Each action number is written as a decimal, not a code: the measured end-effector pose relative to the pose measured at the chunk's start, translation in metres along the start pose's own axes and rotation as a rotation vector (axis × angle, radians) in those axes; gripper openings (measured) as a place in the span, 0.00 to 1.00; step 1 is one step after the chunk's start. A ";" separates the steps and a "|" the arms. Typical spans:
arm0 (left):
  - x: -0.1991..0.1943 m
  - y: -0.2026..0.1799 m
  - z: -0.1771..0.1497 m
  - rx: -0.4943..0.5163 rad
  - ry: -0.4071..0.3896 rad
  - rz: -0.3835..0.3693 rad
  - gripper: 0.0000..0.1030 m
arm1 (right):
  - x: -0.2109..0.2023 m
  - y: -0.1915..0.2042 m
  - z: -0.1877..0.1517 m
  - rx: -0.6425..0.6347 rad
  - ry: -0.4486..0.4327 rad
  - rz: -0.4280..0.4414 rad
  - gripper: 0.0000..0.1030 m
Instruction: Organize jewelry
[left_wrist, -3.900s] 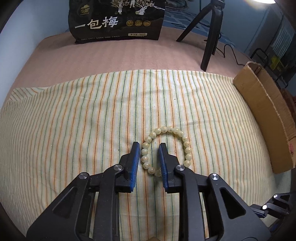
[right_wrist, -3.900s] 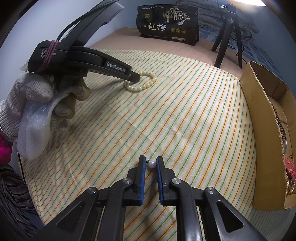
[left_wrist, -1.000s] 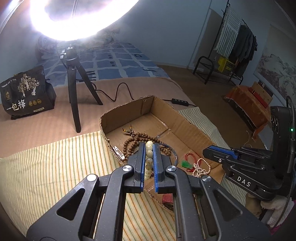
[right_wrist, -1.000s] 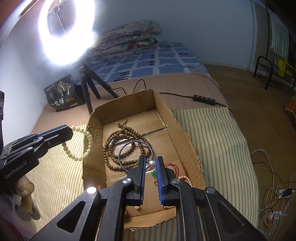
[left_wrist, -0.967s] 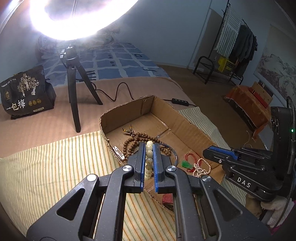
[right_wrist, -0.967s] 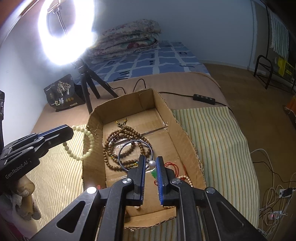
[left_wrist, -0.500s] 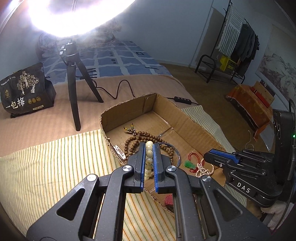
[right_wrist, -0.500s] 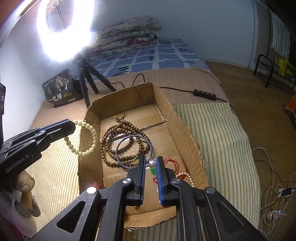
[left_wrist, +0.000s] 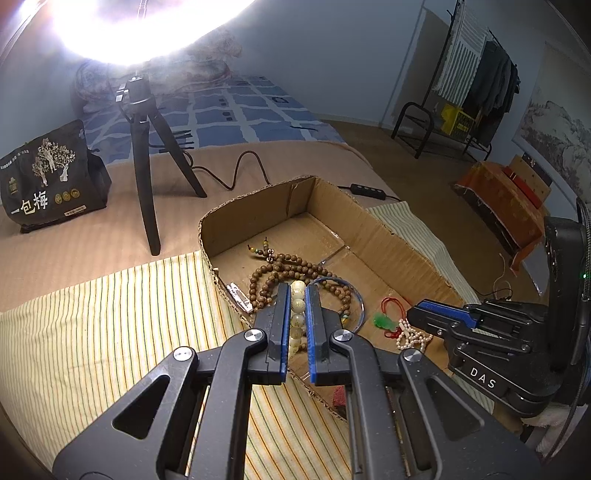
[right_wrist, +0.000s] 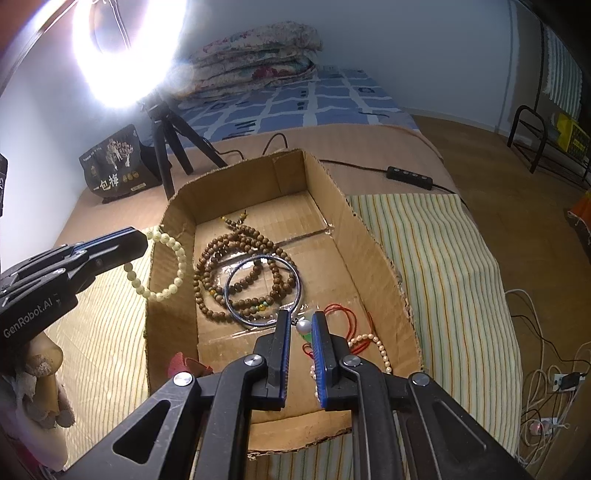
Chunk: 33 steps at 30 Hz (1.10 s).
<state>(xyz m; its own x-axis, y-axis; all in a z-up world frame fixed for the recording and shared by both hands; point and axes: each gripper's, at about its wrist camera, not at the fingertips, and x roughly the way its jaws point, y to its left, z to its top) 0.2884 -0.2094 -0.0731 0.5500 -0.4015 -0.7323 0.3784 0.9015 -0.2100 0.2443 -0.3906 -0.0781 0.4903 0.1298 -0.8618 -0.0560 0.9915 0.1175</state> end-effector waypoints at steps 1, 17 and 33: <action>0.000 0.000 0.000 0.000 0.002 0.001 0.05 | 0.000 0.000 0.000 0.000 0.002 -0.001 0.09; -0.004 0.003 0.000 0.004 -0.002 0.020 0.29 | -0.005 0.001 0.001 -0.004 -0.020 -0.038 0.57; -0.053 0.008 -0.001 0.021 -0.064 0.050 0.29 | -0.045 0.019 0.000 -0.038 -0.098 -0.066 0.67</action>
<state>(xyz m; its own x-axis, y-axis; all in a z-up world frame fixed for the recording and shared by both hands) 0.2621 -0.1805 -0.0368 0.6148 -0.3662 -0.6985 0.3642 0.9174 -0.1604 0.2212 -0.3774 -0.0371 0.5765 0.0650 -0.8145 -0.0533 0.9977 0.0419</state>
